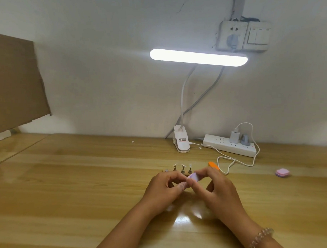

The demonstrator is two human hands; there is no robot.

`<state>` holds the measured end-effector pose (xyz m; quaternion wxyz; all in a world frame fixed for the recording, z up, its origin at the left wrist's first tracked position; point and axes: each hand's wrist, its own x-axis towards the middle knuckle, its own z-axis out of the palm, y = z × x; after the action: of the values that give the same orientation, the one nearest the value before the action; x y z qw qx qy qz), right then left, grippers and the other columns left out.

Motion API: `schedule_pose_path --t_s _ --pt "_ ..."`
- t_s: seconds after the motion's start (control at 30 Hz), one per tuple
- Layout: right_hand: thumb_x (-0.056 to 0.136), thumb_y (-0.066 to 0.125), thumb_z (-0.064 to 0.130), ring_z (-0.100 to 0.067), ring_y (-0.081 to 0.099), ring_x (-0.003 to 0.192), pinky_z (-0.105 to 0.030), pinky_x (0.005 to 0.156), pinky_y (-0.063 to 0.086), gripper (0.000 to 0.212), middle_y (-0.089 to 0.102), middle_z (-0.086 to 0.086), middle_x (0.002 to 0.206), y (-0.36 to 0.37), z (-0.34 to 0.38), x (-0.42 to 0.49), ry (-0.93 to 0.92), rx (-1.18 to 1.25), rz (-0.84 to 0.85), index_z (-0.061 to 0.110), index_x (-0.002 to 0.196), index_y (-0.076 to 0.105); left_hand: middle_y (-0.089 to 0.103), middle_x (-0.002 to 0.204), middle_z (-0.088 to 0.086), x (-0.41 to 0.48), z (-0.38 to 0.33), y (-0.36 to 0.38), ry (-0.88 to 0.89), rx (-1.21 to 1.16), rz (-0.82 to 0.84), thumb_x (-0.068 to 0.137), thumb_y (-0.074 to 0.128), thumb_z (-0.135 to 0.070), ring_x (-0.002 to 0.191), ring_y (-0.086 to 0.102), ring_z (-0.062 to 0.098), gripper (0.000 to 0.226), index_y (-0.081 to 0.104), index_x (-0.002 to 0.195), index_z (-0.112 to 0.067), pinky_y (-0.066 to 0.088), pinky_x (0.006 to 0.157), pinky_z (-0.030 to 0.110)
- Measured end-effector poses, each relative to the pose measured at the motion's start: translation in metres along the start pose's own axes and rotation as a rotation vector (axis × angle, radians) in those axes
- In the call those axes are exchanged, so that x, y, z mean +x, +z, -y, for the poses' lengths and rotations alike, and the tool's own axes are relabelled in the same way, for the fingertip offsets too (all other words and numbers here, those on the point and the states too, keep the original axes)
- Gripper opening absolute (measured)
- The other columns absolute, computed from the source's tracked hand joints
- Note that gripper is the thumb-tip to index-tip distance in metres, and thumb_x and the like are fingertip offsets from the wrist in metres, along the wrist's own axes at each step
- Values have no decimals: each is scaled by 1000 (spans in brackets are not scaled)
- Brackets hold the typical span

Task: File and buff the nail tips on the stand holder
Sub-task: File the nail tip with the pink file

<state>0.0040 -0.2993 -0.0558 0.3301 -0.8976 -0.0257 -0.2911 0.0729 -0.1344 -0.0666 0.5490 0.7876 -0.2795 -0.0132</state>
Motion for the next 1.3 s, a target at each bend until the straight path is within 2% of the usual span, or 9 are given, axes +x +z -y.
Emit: schedule_pose_path --t_s 0.23,0.43,0.57,0.7,0.83,0.9,0.97,1.1,1.3 --pt "82 67 53 -8 57 62 -29 64 49 26 59 22 97 1 4 -5 -54 -27 44 34 99 64 73 84 -15 -1 -1 0 -33 10 -1 88 71 -26 58 54 3 8 74 86 -34 47 63 27" --pt "81 57 63 -7 56 58 -27 58 48 38 55 22 98 1 9 -7 -120 -76 74 36 107 65 72 81 -16 -2 -1 0 -47 36 15 86 70 -14 59 57 2 20 72 84 -34 48 62 24" --pt "85 64 54 -4 55 61 -31 70 49 32 56 21 99 -1 1 0 2 -90 11 32 109 67 70 74 -20 -2 -2 2 -38 50 -3 90 72 -23 57 57 2 12 74 85 -34 48 62 26" --pt "83 58 60 -6 56 60 -30 61 50 37 56 22 99 -1 9 -7 -99 -67 71 37 110 66 71 77 -18 -2 -3 0 -48 40 10 89 70 -17 62 61 2 18 73 85 -34 51 65 24" --pt "88 63 49 -3 54 63 -30 68 49 28 60 19 104 -1 2 -1 -21 -110 15 33 110 64 70 75 -17 -3 -4 1 -33 40 -23 91 70 -21 57 55 2 12 76 88 -31 48 60 23" --pt "87 65 49 3 47 62 -26 61 45 29 59 20 104 2 4 -6 -100 -126 30 32 111 61 70 79 -13 -3 -4 0 -35 17 -24 93 66 -14 61 57 7 17 75 90 -28 48 59 23" --pt "85 67 49 8 45 60 -23 57 42 32 58 21 103 4 9 -9 -139 -113 60 32 111 58 70 81 -11 -2 -4 -1 -33 -7 -23 95 61 -9 63 58 9 22 73 91 -26 48 62 25" --pt "83 69 49 -1 50 60 -29 63 47 27 58 21 97 0 2 -1 3 -82 -30 32 100 55 73 83 -13 -2 -4 0 -16 -9 -21 95 64 -14 62 56 2 21 73 87 -32 47 64 27" --pt "79 72 49 2 48 62 -30 63 48 32 59 20 98 2 3 -3 -24 -87 17 33 100 55 71 79 -13 -1 -3 -2 -29 -39 -38 96 63 -16 61 57 -1 22 74 88 -33 47 62 26"
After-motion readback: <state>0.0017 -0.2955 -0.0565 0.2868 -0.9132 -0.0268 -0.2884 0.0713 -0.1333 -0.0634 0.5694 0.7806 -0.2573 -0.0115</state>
